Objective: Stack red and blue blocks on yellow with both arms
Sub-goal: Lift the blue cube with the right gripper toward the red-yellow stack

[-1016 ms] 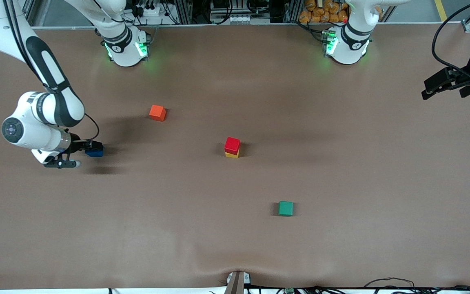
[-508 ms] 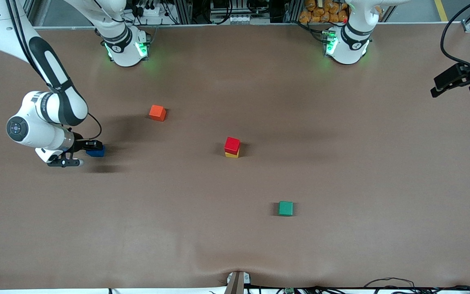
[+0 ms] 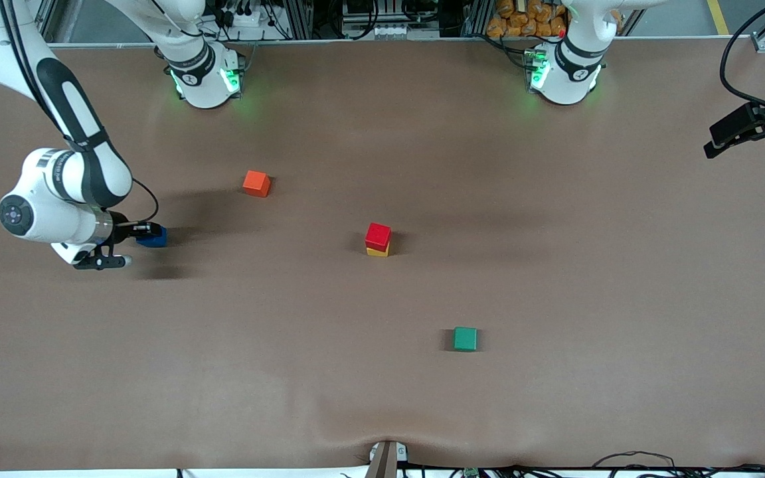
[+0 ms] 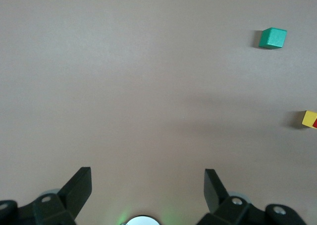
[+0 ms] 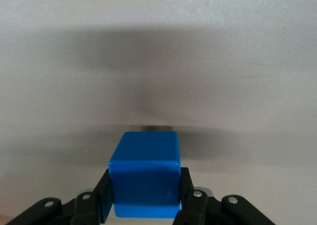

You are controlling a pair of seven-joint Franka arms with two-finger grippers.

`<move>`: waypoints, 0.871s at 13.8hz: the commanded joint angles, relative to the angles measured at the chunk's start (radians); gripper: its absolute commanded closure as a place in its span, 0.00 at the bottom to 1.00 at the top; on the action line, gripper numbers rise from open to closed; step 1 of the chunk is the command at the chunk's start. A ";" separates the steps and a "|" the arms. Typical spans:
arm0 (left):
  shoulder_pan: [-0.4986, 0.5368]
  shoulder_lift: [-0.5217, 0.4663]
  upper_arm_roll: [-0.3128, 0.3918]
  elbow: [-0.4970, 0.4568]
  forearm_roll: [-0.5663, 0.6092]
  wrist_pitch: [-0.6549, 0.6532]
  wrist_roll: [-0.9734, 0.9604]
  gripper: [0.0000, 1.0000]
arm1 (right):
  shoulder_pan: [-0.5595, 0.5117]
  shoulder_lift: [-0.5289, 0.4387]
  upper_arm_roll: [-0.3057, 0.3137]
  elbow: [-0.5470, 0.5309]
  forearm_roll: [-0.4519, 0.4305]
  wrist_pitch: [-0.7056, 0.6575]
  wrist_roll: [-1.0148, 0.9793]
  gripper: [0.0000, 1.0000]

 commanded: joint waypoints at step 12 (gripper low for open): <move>0.003 -0.010 0.017 0.019 0.007 -0.015 0.017 0.00 | 0.071 -0.080 0.050 0.412 0.056 -0.548 -0.006 1.00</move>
